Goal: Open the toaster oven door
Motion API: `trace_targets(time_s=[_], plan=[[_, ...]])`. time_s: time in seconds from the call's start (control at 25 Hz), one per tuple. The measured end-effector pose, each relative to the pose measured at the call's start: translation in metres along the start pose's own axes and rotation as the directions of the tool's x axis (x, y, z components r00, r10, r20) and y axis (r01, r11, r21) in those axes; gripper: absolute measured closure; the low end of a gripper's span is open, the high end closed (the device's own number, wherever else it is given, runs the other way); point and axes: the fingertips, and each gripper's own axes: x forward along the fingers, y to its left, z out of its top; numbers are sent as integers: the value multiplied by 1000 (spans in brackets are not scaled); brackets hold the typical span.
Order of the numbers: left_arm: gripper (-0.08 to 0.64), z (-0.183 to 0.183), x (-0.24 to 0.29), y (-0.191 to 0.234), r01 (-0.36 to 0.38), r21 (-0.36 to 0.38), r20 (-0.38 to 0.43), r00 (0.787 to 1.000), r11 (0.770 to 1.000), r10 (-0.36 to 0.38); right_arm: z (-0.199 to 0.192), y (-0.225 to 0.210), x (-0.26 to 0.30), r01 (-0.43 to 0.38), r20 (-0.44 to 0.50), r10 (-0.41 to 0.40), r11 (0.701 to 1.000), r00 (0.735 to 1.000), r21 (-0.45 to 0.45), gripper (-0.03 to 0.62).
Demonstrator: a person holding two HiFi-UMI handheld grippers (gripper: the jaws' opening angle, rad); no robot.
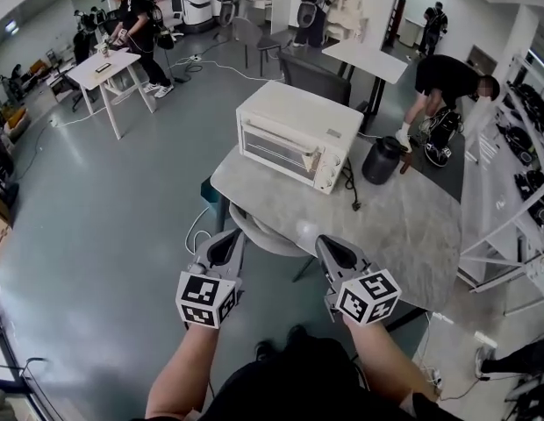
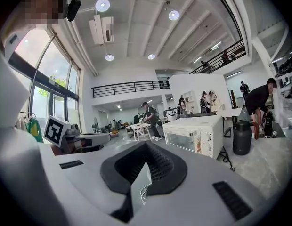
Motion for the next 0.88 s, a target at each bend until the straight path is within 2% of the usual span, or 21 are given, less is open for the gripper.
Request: trace_targets(time_s=[0.2, 0.4, 0.68, 0.88], plan=[[554, 0, 50, 22, 11, 5, -5, 1000, 1000, -11, 0, -33, 41, 1, -14, -1, 1000, 1000, 15, 600], [554, 3, 109, 31, 19, 9, -26, 999, 1000, -19, 11, -85, 76, -2, -14, 3, 1000, 1000, 28, 600], [554, 14, 172, 58, -27, 4, -61, 998, 1000, 28, 30, -139, 127, -52, -17, 53, 997, 998, 59, 600], [554, 6, 189, 60, -43, 10, -91, 995, 999, 44, 24, -152, 139, -86, -13, 88, 992, 996, 92, 600]])
